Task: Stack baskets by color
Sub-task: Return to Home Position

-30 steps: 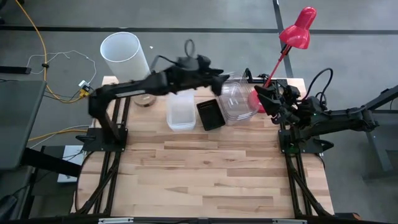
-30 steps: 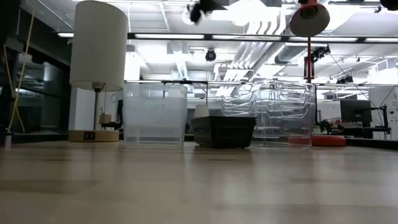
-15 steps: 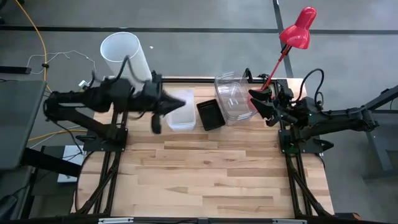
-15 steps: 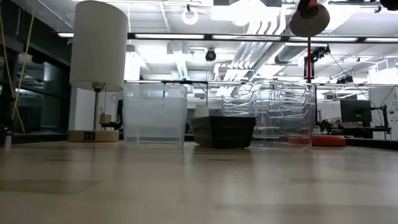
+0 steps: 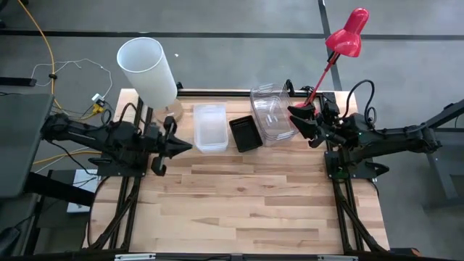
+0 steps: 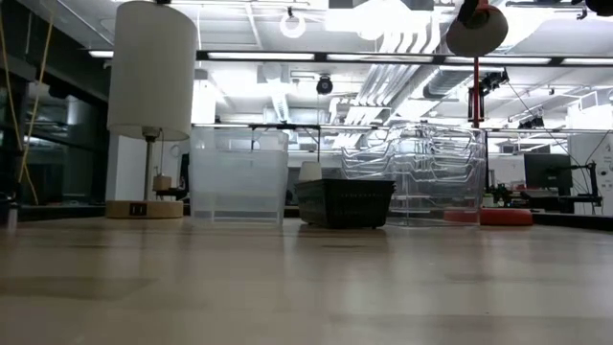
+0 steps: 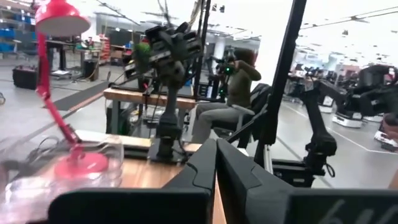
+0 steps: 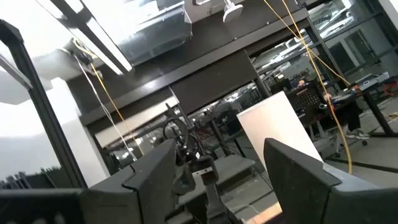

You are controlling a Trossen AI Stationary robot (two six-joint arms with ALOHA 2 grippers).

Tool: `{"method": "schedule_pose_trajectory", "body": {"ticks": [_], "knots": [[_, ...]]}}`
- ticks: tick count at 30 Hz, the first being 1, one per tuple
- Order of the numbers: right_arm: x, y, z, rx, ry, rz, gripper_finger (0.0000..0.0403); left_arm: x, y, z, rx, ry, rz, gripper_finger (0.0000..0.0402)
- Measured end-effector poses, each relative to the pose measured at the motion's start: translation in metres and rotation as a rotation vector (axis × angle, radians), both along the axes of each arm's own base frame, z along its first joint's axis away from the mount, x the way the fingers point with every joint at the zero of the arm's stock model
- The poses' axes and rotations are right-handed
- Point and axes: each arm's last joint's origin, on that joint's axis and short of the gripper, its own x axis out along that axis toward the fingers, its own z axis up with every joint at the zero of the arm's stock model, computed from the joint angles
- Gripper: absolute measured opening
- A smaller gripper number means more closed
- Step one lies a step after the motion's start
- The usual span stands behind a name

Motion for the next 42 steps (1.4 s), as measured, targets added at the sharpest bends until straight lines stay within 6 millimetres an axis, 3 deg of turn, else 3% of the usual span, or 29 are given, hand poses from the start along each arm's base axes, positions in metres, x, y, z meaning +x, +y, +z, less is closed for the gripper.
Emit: {"method": "schedule_pose_trajectory", "body": {"ticks": [14,32,42], "knots": [[0.003,0.000,-0.007,0.040,0.071,0.019,0.0232,-0.052,0.020,-0.067,-0.191,-0.077,0.052,0.0000],[0.003,0.000,-0.007,0.078,0.061,0.038,0.0232,-0.057,0.017,-0.138,-0.318,-0.051,0.109,0.0000],[0.003,0.000,-0.007,0.023,0.074,0.014,0.0232,-0.058,0.018,-0.143,-0.256,-0.027,0.130,0.0000]]}}
